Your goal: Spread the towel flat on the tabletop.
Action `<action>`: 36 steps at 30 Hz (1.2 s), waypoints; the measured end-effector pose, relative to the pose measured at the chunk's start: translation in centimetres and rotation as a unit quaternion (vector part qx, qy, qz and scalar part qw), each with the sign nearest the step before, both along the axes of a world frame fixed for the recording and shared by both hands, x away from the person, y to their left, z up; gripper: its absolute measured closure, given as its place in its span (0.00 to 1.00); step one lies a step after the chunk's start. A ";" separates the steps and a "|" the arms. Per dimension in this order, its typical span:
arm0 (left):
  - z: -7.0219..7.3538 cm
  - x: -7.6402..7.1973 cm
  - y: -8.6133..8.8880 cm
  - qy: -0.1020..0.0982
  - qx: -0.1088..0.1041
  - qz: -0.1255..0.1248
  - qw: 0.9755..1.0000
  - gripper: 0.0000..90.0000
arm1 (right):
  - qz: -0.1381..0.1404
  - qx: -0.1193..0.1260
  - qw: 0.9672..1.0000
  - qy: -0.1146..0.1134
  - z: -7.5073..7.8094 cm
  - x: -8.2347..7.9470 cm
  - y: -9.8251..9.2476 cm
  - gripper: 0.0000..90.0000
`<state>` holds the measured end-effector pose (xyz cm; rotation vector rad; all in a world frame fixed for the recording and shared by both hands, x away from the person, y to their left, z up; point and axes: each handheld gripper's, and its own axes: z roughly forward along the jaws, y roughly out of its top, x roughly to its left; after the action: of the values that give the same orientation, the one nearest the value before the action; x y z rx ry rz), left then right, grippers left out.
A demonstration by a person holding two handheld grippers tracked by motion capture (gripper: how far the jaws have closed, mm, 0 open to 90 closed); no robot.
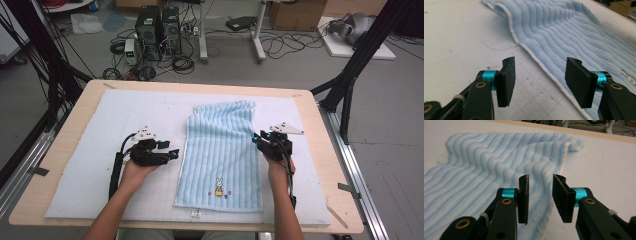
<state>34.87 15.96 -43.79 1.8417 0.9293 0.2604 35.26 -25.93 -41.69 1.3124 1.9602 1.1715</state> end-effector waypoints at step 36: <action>-1.1 5.9 -4.4 0.032 0.093 0.023 0.995 0.96 | -0.011 -0.032 0.995 0.094 -3.1 1.4 3.0 0.68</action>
<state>40.77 11.51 -44.90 2.0114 1.0199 0.3279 36.66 -22.97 -44.83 1.4538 2.0905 0.9959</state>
